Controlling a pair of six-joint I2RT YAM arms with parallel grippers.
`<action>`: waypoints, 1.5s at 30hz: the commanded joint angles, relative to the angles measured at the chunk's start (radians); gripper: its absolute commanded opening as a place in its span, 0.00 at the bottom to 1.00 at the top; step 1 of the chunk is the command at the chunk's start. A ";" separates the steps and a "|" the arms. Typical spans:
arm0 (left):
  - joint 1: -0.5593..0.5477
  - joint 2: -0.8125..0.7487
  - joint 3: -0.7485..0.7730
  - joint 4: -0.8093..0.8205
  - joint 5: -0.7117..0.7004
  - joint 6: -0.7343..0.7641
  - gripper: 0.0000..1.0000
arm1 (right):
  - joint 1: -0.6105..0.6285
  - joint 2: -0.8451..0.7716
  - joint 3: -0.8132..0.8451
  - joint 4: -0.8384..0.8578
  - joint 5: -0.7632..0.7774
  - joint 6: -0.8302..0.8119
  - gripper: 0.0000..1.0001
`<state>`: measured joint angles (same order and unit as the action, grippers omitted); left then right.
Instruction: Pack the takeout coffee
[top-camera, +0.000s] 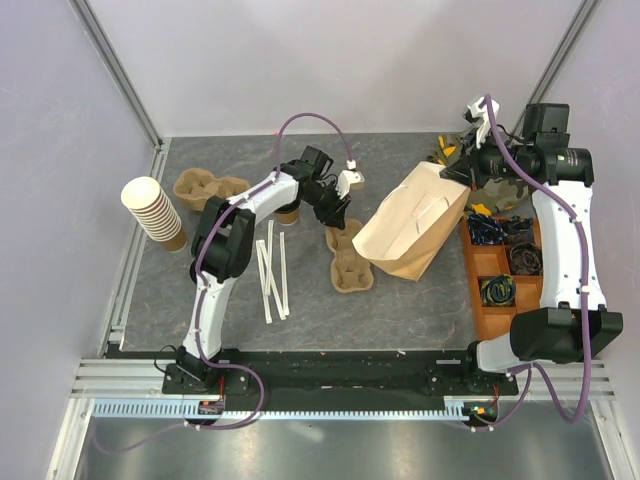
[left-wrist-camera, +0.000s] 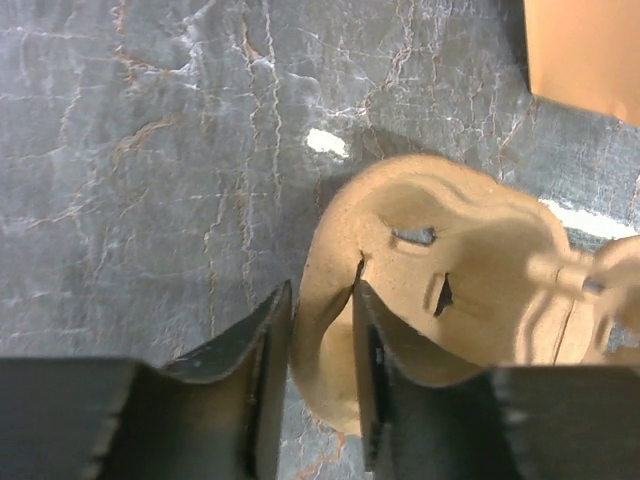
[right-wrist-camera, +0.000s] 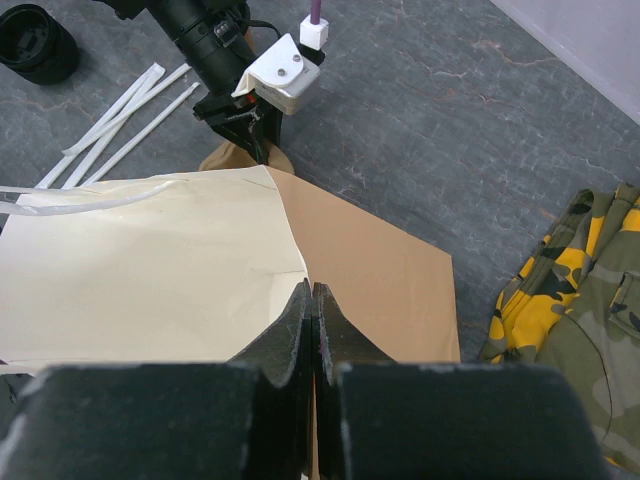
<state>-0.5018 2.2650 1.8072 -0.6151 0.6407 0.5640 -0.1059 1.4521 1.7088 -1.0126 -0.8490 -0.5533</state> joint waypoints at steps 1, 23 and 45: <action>-0.004 0.005 0.053 -0.020 0.053 0.036 0.29 | 0.003 -0.002 0.037 -0.014 -0.065 -0.031 0.00; 0.118 -0.455 0.103 -0.413 -0.059 0.076 0.02 | 0.204 0.010 -0.058 -0.156 -0.242 -0.123 0.00; 0.296 -0.648 0.000 -0.339 0.139 -0.148 0.02 | 0.278 0.180 0.110 -0.234 0.057 -0.238 0.43</action>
<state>-0.2047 1.6779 1.7950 -1.0050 0.7166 0.4648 0.1665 1.6268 1.7462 -1.1934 -0.8562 -0.7143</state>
